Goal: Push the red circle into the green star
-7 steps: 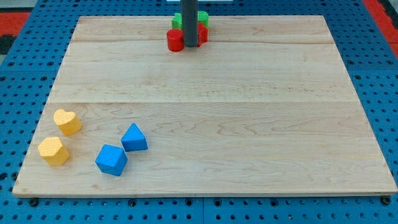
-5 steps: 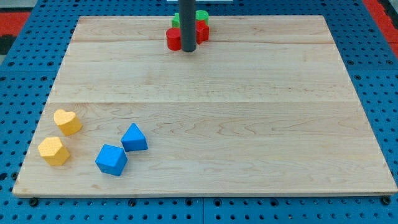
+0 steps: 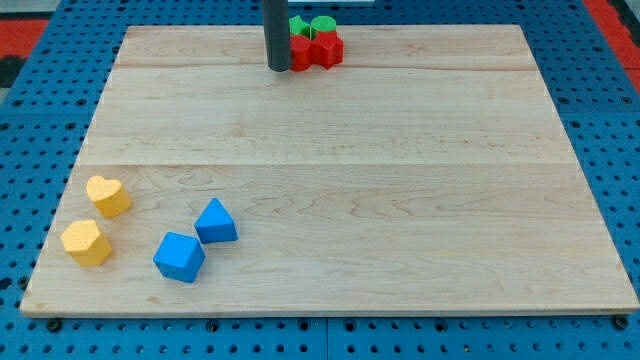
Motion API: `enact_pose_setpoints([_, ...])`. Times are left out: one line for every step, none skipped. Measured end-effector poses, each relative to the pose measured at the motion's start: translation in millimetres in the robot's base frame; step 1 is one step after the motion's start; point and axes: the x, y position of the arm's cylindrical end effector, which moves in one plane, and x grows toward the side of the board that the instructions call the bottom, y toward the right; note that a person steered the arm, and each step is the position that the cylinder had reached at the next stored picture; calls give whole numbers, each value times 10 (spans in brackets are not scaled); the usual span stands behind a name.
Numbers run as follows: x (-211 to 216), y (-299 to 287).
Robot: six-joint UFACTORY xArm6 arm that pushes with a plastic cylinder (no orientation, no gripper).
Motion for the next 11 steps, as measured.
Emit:
enact_pose_setpoints([124,-51])
enact_pose_setpoints([296,-168])
enact_pose_setpoints([302,-193])
enact_pose_setpoints([315,-309])
enact_pose_setpoints([411,-1343])
enact_pose_setpoints([421,-2482])
enact_pose_setpoints([694,-2505])
enact_pose_setpoints([1519,-2504])
enact_pose_setpoints([2238,-2504])
enact_pose_setpoints([2870,-2503])
enact_pose_setpoints([3239,-2440])
